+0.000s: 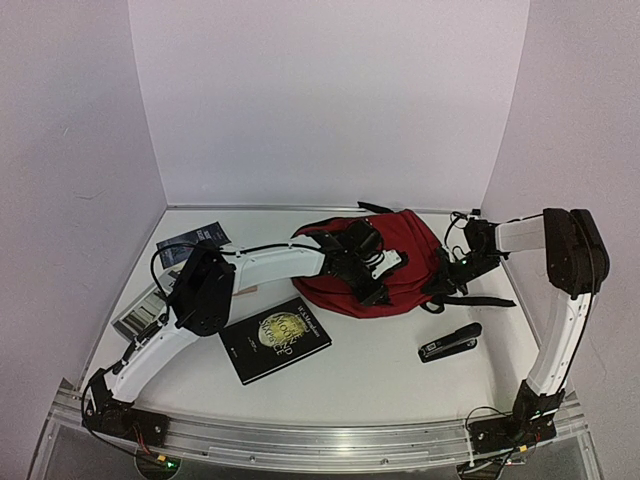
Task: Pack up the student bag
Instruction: Unzip the student bag at the center of the board.
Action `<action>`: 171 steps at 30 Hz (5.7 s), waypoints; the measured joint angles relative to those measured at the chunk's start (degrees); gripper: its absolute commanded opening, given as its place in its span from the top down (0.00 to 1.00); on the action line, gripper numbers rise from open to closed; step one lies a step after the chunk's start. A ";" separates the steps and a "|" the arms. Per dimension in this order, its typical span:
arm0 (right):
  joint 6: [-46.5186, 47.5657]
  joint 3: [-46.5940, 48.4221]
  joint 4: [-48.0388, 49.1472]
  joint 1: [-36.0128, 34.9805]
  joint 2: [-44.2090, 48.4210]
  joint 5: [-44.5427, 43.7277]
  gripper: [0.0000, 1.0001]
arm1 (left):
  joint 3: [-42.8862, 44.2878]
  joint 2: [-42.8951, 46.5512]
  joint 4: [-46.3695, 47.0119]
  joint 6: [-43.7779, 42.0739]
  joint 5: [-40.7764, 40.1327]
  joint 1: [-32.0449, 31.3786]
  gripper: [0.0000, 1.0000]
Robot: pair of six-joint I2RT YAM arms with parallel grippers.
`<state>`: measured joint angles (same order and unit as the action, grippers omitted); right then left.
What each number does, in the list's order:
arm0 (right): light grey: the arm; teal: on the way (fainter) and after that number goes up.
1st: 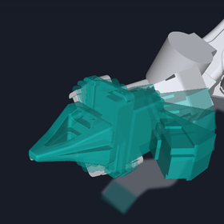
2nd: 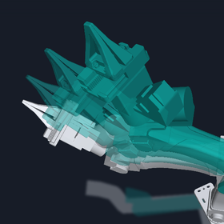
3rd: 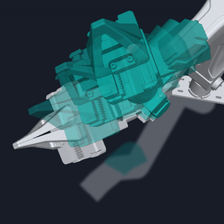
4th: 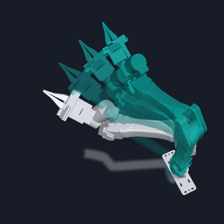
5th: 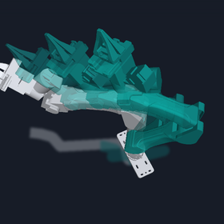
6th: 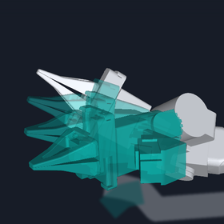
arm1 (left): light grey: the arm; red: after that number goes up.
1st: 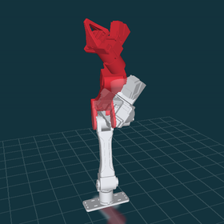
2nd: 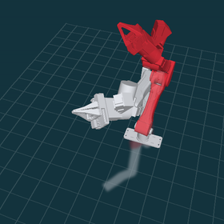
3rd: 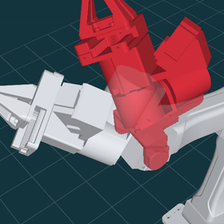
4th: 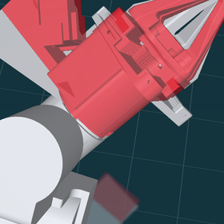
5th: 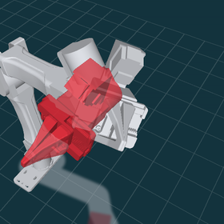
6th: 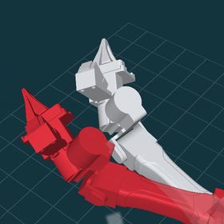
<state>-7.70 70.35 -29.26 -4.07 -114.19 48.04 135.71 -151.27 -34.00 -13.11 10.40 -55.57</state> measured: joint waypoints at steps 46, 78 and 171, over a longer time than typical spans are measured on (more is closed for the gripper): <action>-0.55 0.02 0.11 0.24 -0.02 -3.09 1.00 | -21.89 13.02 16.14 8.98 -6.95 -0.58 0.99; -0.93 0.02 0.06 2.47 -0.13 -3.58 1.00 | -33.60 20.07 18.45 19.76 -0.74 2.08 1.00; 36.61 -5.66 6.69 -16.57 14.69 -14.50 0.55 | -62.13 39.74 39.49 51.89 9.44 15.00 1.00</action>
<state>28.91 64.68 -22.56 -20.65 -99.50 33.54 73.58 -111.53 5.50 38.79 19.83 -40.58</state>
